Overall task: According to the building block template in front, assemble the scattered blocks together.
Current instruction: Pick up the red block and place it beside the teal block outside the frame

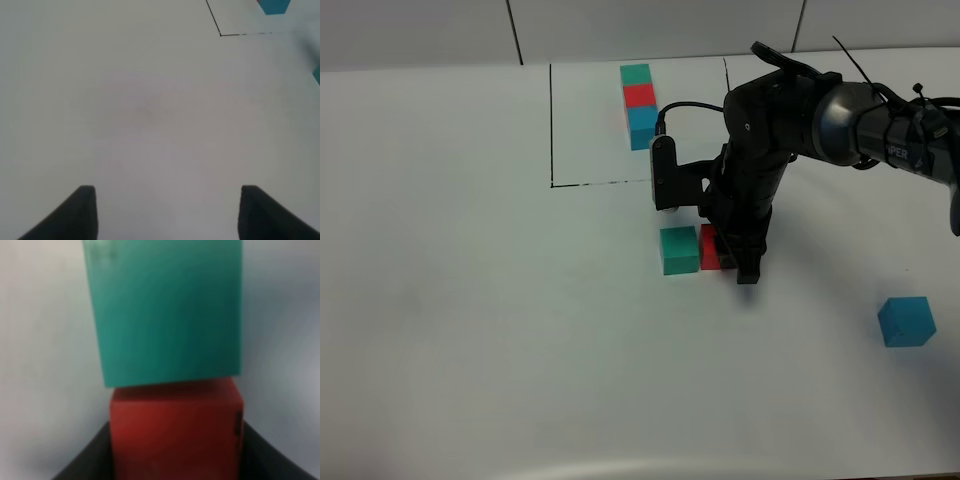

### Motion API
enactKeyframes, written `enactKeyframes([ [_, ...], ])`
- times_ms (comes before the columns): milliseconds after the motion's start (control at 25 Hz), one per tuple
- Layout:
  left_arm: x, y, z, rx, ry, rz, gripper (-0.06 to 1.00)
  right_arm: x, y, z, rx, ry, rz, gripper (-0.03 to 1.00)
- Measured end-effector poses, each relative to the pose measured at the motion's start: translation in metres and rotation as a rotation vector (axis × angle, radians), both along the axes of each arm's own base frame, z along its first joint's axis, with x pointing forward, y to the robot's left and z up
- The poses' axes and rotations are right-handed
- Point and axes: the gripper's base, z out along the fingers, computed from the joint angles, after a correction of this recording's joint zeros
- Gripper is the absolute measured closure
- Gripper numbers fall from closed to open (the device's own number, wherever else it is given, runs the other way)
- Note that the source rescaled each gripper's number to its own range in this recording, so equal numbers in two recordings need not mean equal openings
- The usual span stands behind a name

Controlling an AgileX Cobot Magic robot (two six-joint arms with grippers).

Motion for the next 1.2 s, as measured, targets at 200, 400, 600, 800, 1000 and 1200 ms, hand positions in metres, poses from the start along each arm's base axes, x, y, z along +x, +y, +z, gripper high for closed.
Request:
enactKeyframes([
  [200, 0.0000, 0.0000, 0.0000, 0.000, 0.000, 0.000, 0.64, -0.0006, 0.0025, -0.0012, 0.008, -0.002, 0.001, 0.95],
  [400, 0.0000, 0.0000, 0.0000, 0.000, 0.000, 0.000, 0.64, 0.0003, 0.0037, -0.0042, 0.009, 0.010, -0.003, 0.95],
  [600, 0.0000, 0.0000, 0.0000, 0.000, 0.000, 0.000, 0.64, 0.0005, 0.0040, -0.0047, 0.010, 0.010, -0.004, 0.95],
  [800, 0.0000, 0.0000, 0.0000, 0.000, 0.000, 0.000, 0.64, 0.0005, 0.0040, -0.0046, 0.018, 0.015, -0.012, 0.95],
  [1000, 0.0000, 0.0000, 0.0000, 0.000, 0.000, 0.000, 0.64, 0.0006, 0.0041, -0.0050, 0.023, 0.019, -0.017, 0.95],
  [1200, 0.0000, 0.0000, 0.0000, 0.000, 0.000, 0.000, 0.64, 0.0011, 0.0062, -0.0077, 0.051, 0.021, -0.065, 0.81],
])
